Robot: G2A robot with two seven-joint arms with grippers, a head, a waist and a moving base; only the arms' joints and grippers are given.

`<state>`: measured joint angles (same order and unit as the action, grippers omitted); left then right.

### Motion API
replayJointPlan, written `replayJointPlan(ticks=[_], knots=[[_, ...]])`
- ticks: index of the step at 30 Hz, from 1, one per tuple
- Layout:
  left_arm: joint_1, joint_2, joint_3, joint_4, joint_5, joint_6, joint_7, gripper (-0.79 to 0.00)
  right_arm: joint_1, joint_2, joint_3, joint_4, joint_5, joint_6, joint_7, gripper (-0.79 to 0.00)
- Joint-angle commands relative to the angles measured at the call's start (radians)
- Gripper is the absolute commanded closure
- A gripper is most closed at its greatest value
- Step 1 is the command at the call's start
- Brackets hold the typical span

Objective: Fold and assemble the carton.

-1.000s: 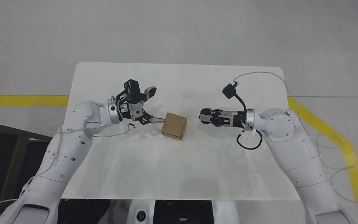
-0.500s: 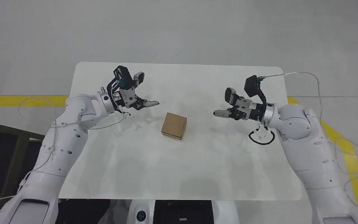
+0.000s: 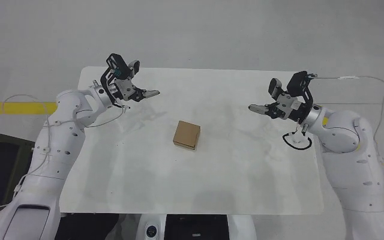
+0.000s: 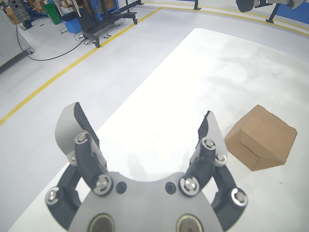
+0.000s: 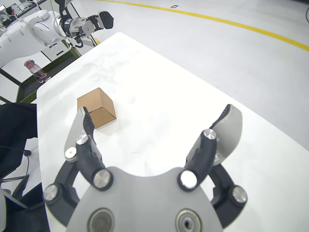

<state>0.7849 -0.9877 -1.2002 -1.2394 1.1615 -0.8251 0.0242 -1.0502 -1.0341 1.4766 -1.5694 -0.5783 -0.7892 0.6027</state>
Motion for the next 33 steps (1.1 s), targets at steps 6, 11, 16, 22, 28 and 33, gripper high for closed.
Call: replayJointPlan(ticks=[6,11,16,22,28,33], knots=[[-0.021,-0.002,-0.010,0.023,-0.001,0.019,0.010,-0.785,0.014,0.008,0.019,0.012,-0.002,0.000,-0.024,-0.785],[-0.021,-0.002,-0.010,0.024,-0.001,0.020,0.011,-0.784,0.029,0.012,0.020,0.021,0.008,-0.001,-0.015,-0.785],[-0.021,-0.002,-0.010,0.023,-0.001,0.019,0.011,-0.784,0.029,0.012,0.019,0.021,0.009,-0.002,-0.014,-0.785],[-0.021,-0.002,-0.010,0.023,-0.001,0.019,0.010,-0.785,0.029,0.012,0.019,0.021,0.009,-0.001,-0.014,-0.785],[-0.021,-0.002,-0.010,0.023,-0.001,0.019,0.010,-0.784,0.029,0.012,0.019,0.021,0.009,-0.001,-0.014,-0.785],[-0.021,-0.002,-0.010,0.023,-0.001,0.019,0.010,-0.785,0.029,0.012,0.019,0.021,0.009,-0.001,-0.014,-0.785]])
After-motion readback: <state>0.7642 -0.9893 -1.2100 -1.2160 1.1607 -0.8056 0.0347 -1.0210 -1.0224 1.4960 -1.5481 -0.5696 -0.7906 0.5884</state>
